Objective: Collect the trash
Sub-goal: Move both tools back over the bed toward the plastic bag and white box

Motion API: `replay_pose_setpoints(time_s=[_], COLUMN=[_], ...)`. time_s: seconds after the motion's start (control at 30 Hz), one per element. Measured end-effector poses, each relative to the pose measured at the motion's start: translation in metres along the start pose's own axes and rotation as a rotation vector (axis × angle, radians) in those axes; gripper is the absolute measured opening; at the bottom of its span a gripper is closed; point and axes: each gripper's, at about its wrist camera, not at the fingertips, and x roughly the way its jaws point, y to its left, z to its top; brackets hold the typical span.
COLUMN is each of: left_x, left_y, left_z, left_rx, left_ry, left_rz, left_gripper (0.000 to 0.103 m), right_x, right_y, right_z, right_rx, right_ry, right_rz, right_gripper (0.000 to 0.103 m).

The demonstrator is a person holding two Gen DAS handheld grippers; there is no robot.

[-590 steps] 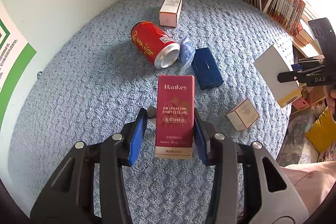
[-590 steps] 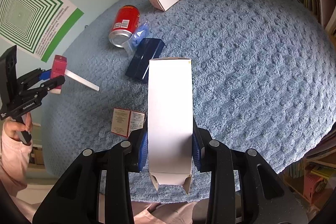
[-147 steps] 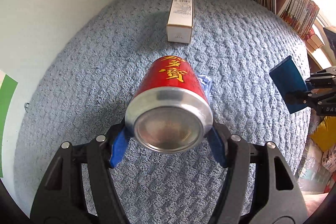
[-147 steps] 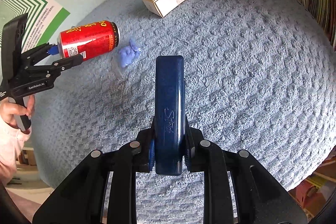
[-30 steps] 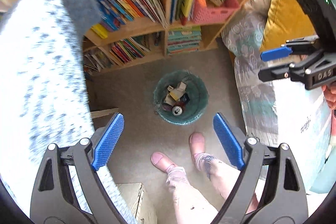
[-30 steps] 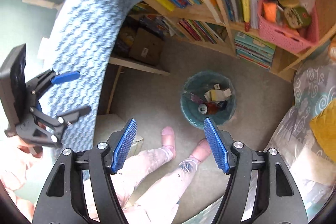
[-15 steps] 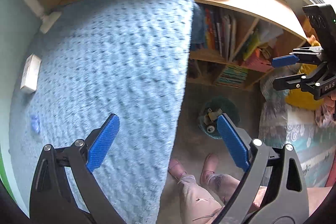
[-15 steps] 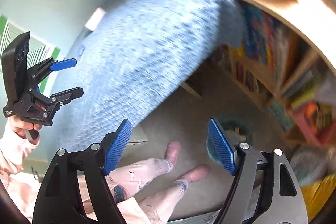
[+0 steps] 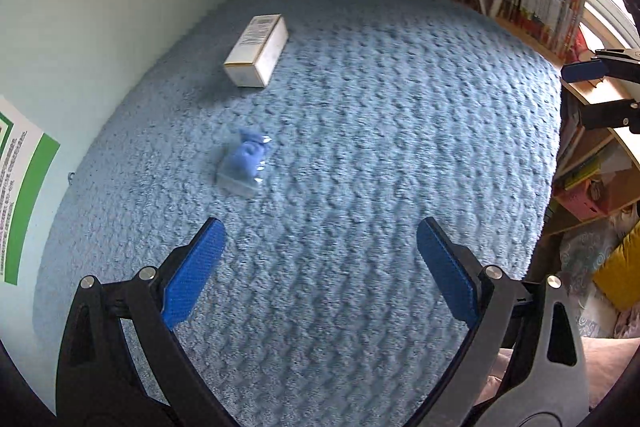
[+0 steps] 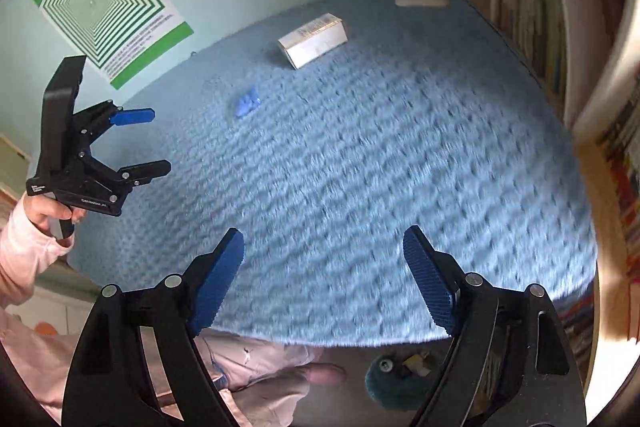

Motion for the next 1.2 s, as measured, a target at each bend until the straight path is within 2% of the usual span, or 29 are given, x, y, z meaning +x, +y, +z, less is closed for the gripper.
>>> replay_pose_setpoints(time_s=[0.07, 0.2, 0.3, 0.5, 0.63, 0.77, 0.93, 1.2], left_x=[0.002, 0.017, 0.033, 0.063, 0.081, 0.099, 0.120, 0.148], left_y=[0.015, 0.039, 0.056, 0.074, 0.082, 0.089, 0.095, 0.113], left_z=[0.001, 0.003, 0.005, 0.016, 0.027, 0.037, 0.046, 0.044], left_rx=[-0.026, -0.047, -0.064, -0.098, -0.158, -0.199, -0.248, -0.344], left_ry=[-0.005, 0.009, 0.027, 0.081, 0.126, 0.162, 0.196, 0.234], left_rz=[0.000, 0.047, 0.057, 0.100, 0.086, 0.110, 0.095, 0.052], left_gripper=[0.094, 0.094, 0.094, 0.096, 0.096, 0.096, 0.096, 0.096], right_x=[0.015, 0.045, 0.070, 0.120, 0.150, 0.176, 0.209, 0.248], right_y=[0.009, 0.021, 0.031, 0.040, 0.041, 0.038, 0.033, 0.029], right_z=[0.028, 0.072, 0.106, 0.167, 0.202, 0.231, 0.260, 0.288], right_rx=[-0.059, -0.162, -0.286, -0.517, -0.668, -0.762, -0.833, -0.936], right_ry=[0.020, 0.065, 0.113, 0.199, 0.255, 0.303, 0.351, 0.362], right_rz=[0.013, 0.020, 0.022, 0.066, 0.083, 0.125, 0.159, 0.195], right_gripper=[0.083, 0.083, 0.083, 0.083, 0.083, 0.083, 0.083, 0.083])
